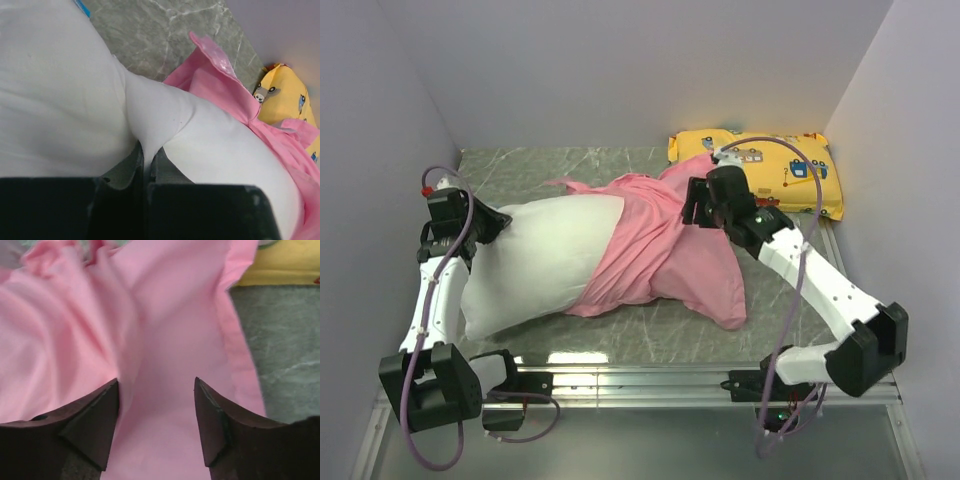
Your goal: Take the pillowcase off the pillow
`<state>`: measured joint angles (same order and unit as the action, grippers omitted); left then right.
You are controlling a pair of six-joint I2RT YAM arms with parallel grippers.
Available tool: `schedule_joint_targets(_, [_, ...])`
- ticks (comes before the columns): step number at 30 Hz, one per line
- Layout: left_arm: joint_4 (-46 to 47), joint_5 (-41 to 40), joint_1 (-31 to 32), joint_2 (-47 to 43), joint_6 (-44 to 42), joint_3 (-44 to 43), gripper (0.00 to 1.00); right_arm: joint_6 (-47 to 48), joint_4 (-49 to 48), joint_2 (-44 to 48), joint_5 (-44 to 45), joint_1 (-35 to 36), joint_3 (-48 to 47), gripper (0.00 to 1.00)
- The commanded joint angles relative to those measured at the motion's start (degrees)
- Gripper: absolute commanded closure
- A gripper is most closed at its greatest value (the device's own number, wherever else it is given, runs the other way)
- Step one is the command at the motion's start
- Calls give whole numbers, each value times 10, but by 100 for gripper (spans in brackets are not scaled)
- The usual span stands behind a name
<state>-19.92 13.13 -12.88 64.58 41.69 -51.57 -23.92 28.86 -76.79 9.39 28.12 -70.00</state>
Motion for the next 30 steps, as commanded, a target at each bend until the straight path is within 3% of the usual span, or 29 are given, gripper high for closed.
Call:
schedule_joint_targets(1, [60, -34, -3, -8, 3, 2, 100, -3, 7, 94, 80, 74, 18, 31])
schedule_joint_targets(8, [67, -36, 9, -5, 2, 9, 100, -93, -24, 150, 149, 256, 144, 27])
schedule_joint_targets(16, [73, -42, 21, 4, 5, 11, 99, -126, -107, 42, 159, 319, 151, 36])
schedule_joint_targets(19, [72, -43, 21, 12, 2, 8, 100, -133, -74, 13, 215, 319, 137, 68])
schedule_joint_targets(20, [67, -46, 22, 14, 1, 2, 99, -138, -62, 16, 231, 315, 143, 88])
schedule_joint_targets(22, [62, -53, 19, 27, -3, -7, 100, -154, -25, 53, 262, 295, 157, 100])
schedule_joint_targets(30, [49, -47, -35, 57, -6, -60, 100, -119, 2, 332, 174, 21, 286, 100])
